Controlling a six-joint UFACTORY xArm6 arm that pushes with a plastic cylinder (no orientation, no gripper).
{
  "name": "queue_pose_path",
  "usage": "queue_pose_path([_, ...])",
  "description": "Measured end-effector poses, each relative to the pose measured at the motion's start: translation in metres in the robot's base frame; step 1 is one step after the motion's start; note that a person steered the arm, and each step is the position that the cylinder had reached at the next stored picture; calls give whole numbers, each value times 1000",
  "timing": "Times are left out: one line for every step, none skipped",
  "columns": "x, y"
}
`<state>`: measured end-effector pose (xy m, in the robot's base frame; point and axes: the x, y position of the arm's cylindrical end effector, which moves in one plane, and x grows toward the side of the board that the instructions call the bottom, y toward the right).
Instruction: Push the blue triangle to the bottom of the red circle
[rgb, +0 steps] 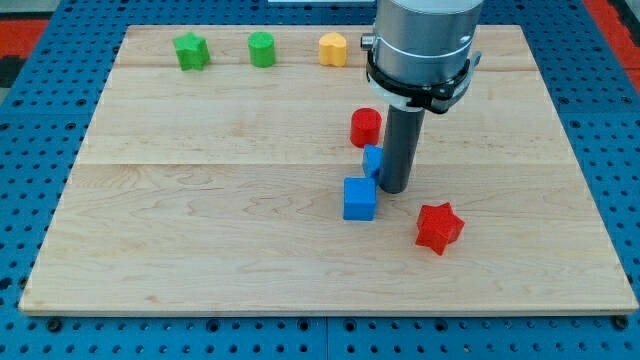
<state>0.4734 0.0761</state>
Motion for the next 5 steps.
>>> queue_pose_path([-18,10])
queue_pose_path([-26,19])
queue_pose_path([-28,23])
queue_pose_path([-36,12])
queue_pose_path([-55,6])
